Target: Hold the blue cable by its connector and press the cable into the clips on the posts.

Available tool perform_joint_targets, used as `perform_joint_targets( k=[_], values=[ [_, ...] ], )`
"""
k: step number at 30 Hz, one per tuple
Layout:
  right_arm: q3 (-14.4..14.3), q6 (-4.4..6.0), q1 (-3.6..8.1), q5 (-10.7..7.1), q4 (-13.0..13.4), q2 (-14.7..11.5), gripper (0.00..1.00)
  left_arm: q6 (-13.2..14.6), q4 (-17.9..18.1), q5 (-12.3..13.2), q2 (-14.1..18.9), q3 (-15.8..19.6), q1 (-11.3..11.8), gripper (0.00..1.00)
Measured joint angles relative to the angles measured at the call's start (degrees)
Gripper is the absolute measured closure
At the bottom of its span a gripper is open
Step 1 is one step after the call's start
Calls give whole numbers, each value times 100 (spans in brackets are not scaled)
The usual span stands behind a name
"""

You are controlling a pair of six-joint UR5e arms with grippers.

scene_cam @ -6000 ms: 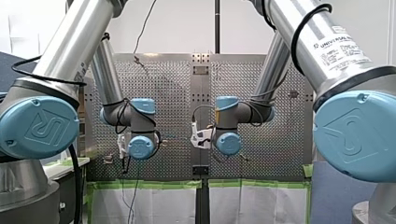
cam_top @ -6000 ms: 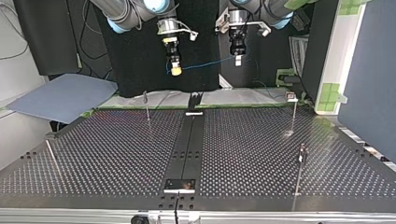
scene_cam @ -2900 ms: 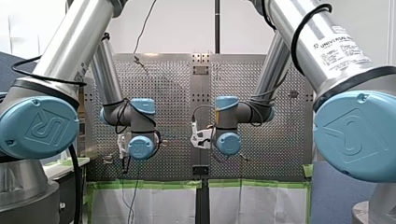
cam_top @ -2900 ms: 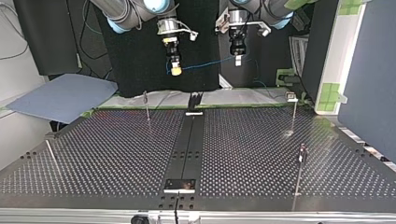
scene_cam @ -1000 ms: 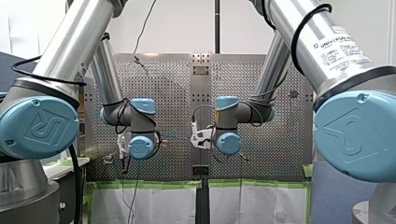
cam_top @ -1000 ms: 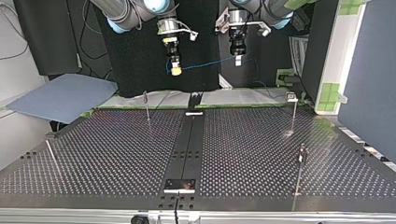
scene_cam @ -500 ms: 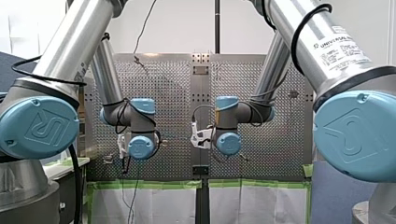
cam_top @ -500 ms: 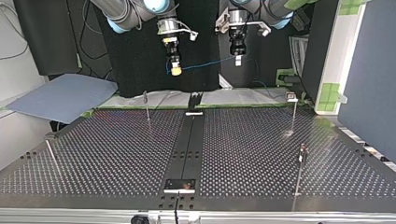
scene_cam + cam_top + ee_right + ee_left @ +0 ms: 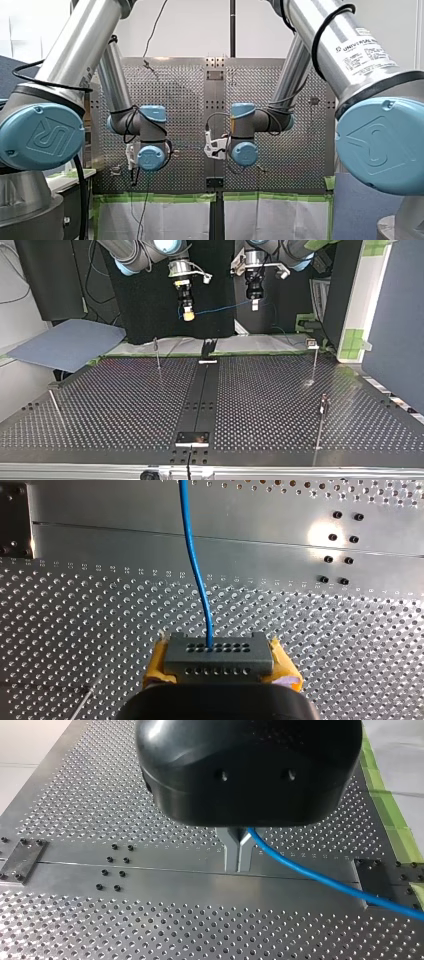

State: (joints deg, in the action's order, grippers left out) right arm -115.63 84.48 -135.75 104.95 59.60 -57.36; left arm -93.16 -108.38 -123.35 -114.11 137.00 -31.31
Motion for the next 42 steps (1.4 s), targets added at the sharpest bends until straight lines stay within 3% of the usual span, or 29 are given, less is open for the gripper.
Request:
perform_joint_targets(
  k=[16,24,42],
  values=[
    [-2,-2,2,6,-5,0,100,0,0,0,0,-5,-2,99],
    [-33,-25,-202,25,-100,234,100,0,0,0,0,-8,0,99],
    [-35,-26,-228,26,-106,272,100,0,0,0,0,-9,0,99]
  ],
)
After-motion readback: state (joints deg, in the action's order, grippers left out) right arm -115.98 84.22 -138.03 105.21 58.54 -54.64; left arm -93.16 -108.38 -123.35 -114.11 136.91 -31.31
